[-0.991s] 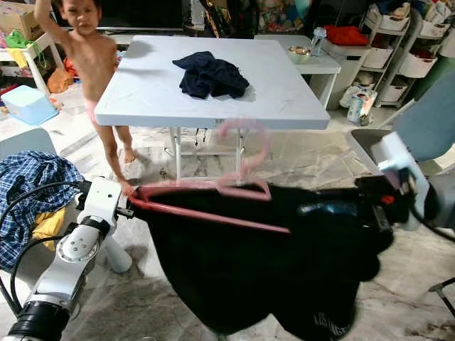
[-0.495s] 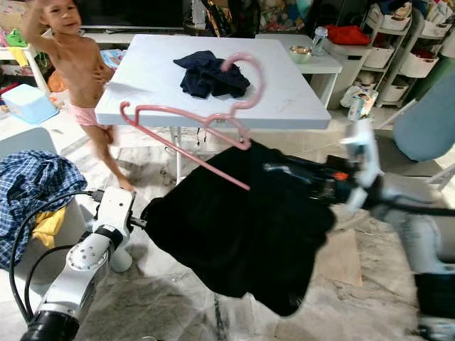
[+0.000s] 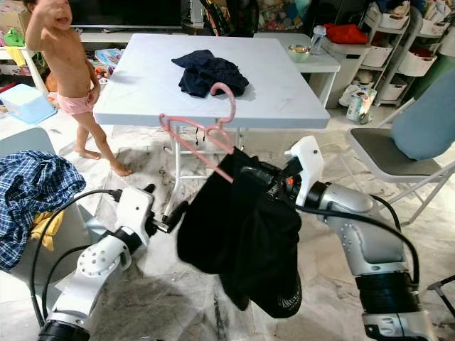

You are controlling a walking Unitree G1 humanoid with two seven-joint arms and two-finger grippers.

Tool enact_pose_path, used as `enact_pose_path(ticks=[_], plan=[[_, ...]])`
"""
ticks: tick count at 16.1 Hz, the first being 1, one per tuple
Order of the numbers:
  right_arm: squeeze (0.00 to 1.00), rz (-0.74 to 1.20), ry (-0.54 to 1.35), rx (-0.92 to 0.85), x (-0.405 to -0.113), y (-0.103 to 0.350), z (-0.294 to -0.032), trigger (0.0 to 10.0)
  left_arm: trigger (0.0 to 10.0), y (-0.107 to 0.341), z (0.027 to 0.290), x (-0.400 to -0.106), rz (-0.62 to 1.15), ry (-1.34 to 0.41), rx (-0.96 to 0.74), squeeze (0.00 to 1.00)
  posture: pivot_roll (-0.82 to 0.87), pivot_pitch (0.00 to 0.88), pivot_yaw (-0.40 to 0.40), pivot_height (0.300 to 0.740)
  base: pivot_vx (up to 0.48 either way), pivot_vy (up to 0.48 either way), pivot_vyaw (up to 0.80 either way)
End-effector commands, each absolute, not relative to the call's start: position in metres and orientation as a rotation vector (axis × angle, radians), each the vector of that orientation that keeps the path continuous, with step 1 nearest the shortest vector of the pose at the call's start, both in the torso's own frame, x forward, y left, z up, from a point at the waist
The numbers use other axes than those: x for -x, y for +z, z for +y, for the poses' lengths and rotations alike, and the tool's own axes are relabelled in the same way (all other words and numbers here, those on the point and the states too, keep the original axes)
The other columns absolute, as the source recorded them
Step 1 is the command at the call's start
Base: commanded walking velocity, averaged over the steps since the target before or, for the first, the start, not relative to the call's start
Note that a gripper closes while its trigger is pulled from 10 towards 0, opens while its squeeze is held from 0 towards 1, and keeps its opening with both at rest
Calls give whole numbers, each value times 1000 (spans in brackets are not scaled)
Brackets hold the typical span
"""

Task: Hang hanger

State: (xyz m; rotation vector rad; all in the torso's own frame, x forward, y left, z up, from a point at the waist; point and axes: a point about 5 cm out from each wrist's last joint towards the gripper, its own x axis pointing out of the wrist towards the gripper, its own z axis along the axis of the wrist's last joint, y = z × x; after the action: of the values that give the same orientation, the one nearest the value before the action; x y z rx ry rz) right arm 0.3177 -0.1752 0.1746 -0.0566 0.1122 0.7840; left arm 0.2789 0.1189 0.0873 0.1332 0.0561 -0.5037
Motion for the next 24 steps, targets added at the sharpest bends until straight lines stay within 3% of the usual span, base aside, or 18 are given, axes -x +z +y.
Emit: enact_pose_path(ticks=[1, 6, 12, 16, 21, 24], plan=[[0, 40, 691, 133, -328, 185, -180, 10000, 10000, 89, 109, -273, 42, -579, -132, 1000, -82, 0, -82, 740, 0, 0, 0], [0, 29, 576, 157, -339, 185, -186, 10000, 10000, 89, 99, -267, 44, -674, -153, 1000, -86, 0, -83, 740, 0, 0, 0], [0, 123, 691, 452, -331, 160, -196, 10000, 10000, 113, 84, -262, -20, -832, -147, 1000, -86, 0, -83, 740, 0, 0, 0], [0, 182, 718, 556, -327, 146, -206, 10000, 10000, 125, 79, -261, -55, -899, -160, 1000, -89, 0, -80, 740, 0, 0, 0], [0, 214, 755, 617, -322, 137, -217, 10000, 10000, 145, 87, -270, -138, -886, -254, 1000, -92, 0, -75, 740, 0, 0, 0], [0, 218, 883, 589, -315, 150, -234, 10000, 10000, 140, 112, -278, -56, -939, -341, 1000, -89, 0, -69, 740, 0, 0, 0]])
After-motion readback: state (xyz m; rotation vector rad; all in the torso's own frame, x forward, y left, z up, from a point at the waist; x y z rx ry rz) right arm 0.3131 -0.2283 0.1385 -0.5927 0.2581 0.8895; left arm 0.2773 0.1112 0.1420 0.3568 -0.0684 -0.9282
